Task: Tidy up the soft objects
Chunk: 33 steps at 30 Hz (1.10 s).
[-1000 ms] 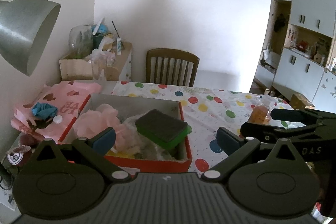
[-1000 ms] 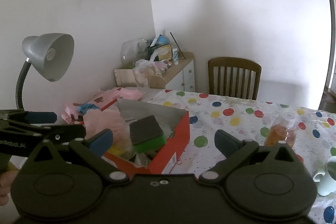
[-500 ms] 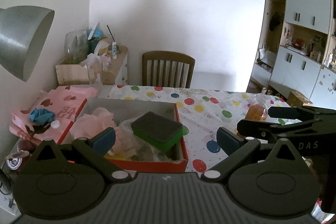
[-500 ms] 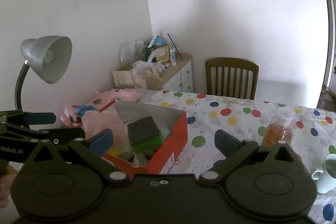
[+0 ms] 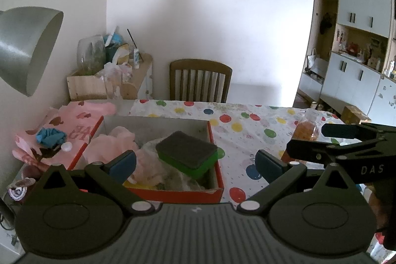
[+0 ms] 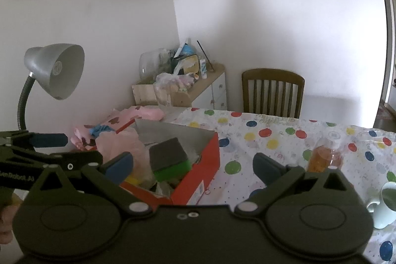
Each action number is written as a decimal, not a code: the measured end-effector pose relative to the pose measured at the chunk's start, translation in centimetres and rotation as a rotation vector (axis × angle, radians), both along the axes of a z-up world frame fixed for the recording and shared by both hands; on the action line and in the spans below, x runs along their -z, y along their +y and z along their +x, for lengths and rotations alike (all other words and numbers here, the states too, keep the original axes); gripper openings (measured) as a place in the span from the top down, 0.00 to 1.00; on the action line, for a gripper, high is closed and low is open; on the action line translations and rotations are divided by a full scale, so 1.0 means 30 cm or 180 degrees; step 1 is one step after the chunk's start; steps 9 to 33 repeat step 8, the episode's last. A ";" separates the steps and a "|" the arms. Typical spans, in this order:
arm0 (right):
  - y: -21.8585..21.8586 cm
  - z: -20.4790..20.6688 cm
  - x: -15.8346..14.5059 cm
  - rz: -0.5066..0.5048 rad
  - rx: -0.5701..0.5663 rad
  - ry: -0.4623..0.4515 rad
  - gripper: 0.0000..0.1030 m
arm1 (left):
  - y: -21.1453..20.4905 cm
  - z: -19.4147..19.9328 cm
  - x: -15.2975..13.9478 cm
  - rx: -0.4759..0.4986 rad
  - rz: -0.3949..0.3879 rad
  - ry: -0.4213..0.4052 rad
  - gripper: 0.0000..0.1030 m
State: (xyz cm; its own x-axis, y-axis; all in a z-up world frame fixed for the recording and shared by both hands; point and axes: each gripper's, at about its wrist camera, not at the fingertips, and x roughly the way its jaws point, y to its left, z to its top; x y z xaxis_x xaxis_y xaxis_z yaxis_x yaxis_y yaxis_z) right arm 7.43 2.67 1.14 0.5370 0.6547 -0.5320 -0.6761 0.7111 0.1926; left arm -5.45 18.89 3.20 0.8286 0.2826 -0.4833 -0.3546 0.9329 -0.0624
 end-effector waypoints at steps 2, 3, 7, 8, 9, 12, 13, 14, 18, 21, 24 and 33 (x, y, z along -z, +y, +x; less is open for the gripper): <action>-0.001 -0.002 0.000 -0.0001 0.0003 -0.0001 0.00 | 0.001 -0.001 0.000 0.0003 -0.0027 0.0004 0.00; 0.000 -0.002 0.001 0.0000 -0.0002 0.0007 0.00 | 0.001 -0.001 0.000 -0.0001 -0.0035 0.0006 0.00; -0.005 0.000 0.003 -0.0004 -0.0008 0.0023 0.00 | 0.001 0.000 -0.002 -0.0014 -0.0021 0.0010 0.00; -0.006 0.001 0.002 -0.0002 -0.0005 0.0022 0.00 | 0.000 0.002 -0.003 -0.0016 -0.0011 0.0015 0.00; -0.006 0.001 0.002 -0.0002 -0.0005 0.0022 0.00 | 0.000 0.002 -0.003 -0.0016 -0.0011 0.0015 0.00; -0.006 0.001 0.002 -0.0002 -0.0005 0.0022 0.00 | 0.000 0.002 -0.003 -0.0016 -0.0011 0.0015 0.00; -0.006 0.001 0.002 -0.0002 -0.0005 0.0022 0.00 | 0.000 0.002 -0.003 -0.0016 -0.0011 0.0015 0.00; -0.006 0.001 0.002 -0.0002 -0.0005 0.0022 0.00 | 0.000 0.002 -0.003 -0.0016 -0.0011 0.0015 0.00; -0.006 0.001 0.002 -0.0002 -0.0005 0.0022 0.00 | 0.000 0.002 -0.003 -0.0016 -0.0011 0.0015 0.00; -0.006 0.001 0.002 -0.0002 -0.0005 0.0022 0.00 | 0.000 0.002 -0.003 -0.0016 -0.0011 0.0015 0.00; -0.006 0.001 0.002 -0.0002 -0.0005 0.0022 0.00 | 0.000 0.002 -0.003 -0.0016 -0.0011 0.0015 0.00; -0.006 0.001 0.002 -0.0002 -0.0005 0.0022 0.00 | 0.000 0.002 -0.003 -0.0016 -0.0011 0.0015 0.00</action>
